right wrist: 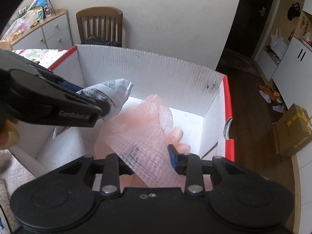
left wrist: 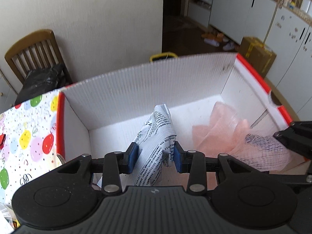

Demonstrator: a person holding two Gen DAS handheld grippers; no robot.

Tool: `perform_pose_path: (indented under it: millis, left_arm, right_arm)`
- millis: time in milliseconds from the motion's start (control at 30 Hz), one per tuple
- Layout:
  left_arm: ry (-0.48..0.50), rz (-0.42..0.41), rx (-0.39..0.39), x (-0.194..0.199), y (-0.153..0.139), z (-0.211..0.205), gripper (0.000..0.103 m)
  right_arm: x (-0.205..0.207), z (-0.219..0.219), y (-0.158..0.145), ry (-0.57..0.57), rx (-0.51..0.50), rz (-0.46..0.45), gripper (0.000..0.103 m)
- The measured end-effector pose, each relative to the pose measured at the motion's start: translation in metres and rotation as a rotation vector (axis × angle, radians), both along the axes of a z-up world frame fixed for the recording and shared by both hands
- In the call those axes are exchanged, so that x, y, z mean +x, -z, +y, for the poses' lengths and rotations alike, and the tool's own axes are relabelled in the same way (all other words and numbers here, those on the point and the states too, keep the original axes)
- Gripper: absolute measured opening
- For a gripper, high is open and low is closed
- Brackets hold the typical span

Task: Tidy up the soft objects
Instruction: 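Carry the puff with the right gripper while the left carries the packet into the red box, then open both grippers to drop the puff and packet, then withdraw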

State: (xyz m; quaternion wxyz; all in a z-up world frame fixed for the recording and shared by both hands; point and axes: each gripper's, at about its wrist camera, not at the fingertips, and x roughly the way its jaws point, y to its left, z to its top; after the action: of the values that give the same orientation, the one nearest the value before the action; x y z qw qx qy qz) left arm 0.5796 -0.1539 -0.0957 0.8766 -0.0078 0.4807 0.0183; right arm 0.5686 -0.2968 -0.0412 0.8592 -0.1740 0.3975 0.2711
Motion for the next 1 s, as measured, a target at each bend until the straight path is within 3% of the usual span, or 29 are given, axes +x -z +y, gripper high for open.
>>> perform_pose_path:
  millis: [133, 233, 333, 400, 467, 1000]
  left_arm:
    - [0.002, 0.033, -0.016, 0.004, 0.008, 0.002, 0.039]
    - [0.012, 0.062, -0.045, 0.006, 0.014, 0.004, 0.041]
    - [0.015, 0.066, -0.057, 0.007, 0.014, 0.005, 0.044]
    - [0.008, 0.062, -0.046, 0.006, 0.012, 0.005, 0.052]
    - [0.004, 0.052, -0.040, 0.006, 0.010, 0.003, 0.062]
    - [0.011, -0.072, -0.054, -0.019, -0.030, 0.002, 0.066]
  right_arm:
    - [0.001, 0.002, 0.004, -0.006, -0.008, 0.007, 0.040]
    - [0.003, 0.002, 0.006, -0.013, -0.015, 0.018, 0.054]
    - [0.002, 0.005, 0.007, -0.021, -0.020, 0.016, 0.059]
    - [0.001, 0.007, 0.007, -0.027, -0.021, 0.016, 0.063]
    - [0.000, 0.008, 0.006, -0.030, -0.027, 0.006, 0.075]
    - [-0.006, -0.009, -0.022, -0.001, 0.051, -0.027, 0.083]
